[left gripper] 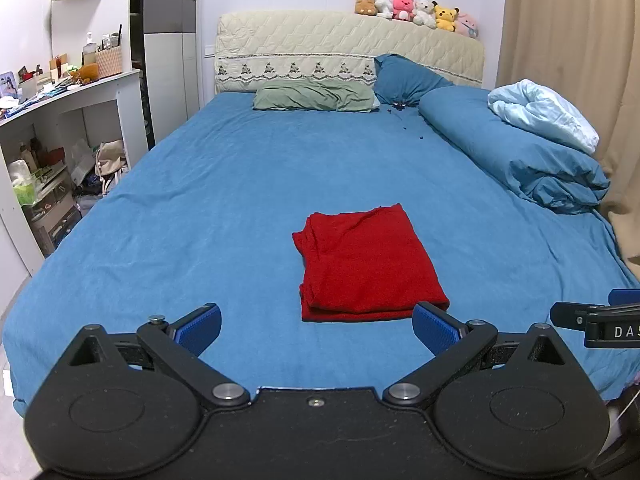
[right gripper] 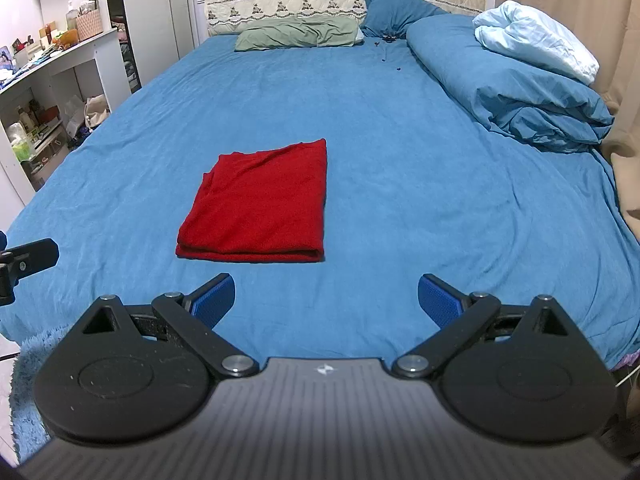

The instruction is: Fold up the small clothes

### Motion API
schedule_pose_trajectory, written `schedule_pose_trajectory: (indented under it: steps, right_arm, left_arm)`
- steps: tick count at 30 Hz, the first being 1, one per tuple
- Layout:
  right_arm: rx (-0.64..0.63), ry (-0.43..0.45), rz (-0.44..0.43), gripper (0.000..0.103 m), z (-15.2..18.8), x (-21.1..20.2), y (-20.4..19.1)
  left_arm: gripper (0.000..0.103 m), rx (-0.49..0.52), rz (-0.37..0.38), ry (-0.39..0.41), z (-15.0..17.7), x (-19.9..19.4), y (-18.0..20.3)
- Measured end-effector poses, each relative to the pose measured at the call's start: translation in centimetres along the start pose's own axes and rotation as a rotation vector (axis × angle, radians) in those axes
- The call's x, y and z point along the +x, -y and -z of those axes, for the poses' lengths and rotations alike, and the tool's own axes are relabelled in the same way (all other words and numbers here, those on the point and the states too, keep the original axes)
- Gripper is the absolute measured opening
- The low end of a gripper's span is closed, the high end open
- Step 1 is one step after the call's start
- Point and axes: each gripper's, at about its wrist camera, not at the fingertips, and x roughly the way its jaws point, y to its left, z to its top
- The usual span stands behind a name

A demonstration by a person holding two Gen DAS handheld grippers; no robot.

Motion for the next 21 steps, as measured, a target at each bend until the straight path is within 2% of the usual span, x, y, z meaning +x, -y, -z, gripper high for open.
schedule_pose_trajectory:
  steps: [21]
  right_arm:
    - [-0.004,-0.004,-0.006,0.103,-0.43,0.14,0.32]
  left_arm:
    - [0.103,-0.01,0.004,-0.003,-0.05,-0.07,0.07]
